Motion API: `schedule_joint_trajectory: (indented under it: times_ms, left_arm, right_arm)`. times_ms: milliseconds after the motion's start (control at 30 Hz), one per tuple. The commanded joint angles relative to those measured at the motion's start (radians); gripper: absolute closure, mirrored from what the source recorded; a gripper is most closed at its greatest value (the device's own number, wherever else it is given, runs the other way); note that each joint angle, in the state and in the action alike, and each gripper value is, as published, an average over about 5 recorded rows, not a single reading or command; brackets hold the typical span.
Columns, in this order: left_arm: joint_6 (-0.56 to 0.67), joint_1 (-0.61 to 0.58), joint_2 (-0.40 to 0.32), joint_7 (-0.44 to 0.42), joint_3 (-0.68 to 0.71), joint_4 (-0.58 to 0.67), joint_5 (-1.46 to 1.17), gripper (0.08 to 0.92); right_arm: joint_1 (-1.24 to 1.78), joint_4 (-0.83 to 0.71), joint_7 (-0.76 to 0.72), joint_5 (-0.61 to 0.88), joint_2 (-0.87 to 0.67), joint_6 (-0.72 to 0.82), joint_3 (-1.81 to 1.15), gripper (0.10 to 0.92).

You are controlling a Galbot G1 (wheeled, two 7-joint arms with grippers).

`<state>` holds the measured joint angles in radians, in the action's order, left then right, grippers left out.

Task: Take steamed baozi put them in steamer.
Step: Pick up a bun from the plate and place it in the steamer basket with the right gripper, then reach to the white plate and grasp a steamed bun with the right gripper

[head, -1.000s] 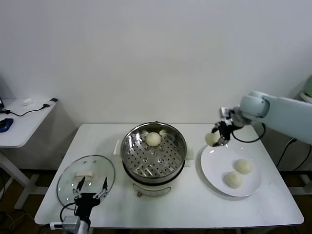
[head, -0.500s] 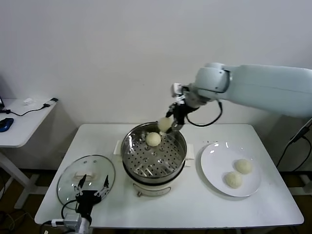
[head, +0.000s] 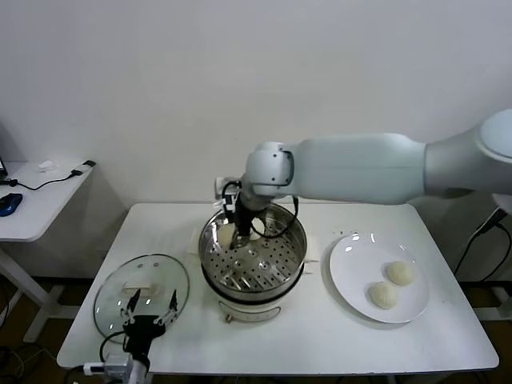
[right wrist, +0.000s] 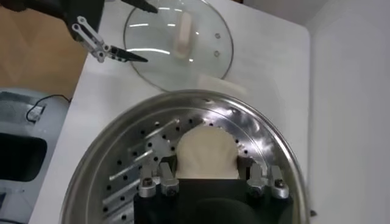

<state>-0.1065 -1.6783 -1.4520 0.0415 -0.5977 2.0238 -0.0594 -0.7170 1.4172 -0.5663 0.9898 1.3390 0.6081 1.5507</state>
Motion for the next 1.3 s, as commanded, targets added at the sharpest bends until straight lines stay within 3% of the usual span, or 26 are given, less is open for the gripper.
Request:
schedule_joint_trajectory:
  times_ms: [33,533,800,1000,1133,1300]
  left_arm:
    - [0.002,-0.003,-0.001,0.001,-0.001,0.002,0.0,0.177]
    - [0.002,-0.003,-0.003,0.003,0.0,0.005,-0.002,0.177]
    - [0.002,0.0,-0.001,0.003,-0.003,0.004,-0.004,0.177]
    - [0.001,-0.001,0.006,0.003,-0.007,0.008,-0.004,0.177]
    - [0.001,0.0,0.009,0.002,-0.009,0.009,-0.005,0.177]
    - [0.002,0.0,0.014,0.002,-0.013,0.005,-0.009,0.177]
  right_arm:
    - [0.098,-0.065,0.044,-0.033,0.073,0.028,0.003,0.38]
    - [0.12,-0.119,0.039,-0.068,0.07,0.015,0.001,0.378]
    - [0.042,-0.102,-0.059,-0.103,0.035,-0.052,-0.011,0.222]
    - [-0.111,-0.081,-0.274,-0.135,-0.111,-0.217,-0.014,0.203]
    - [-0.182,-0.045,-0.391,-0.153,-0.291,-0.292,-0.011,0.203]
    - [-0.274,0.017,-0.481,-0.274,-0.516,-0.353,0.103,0.203]
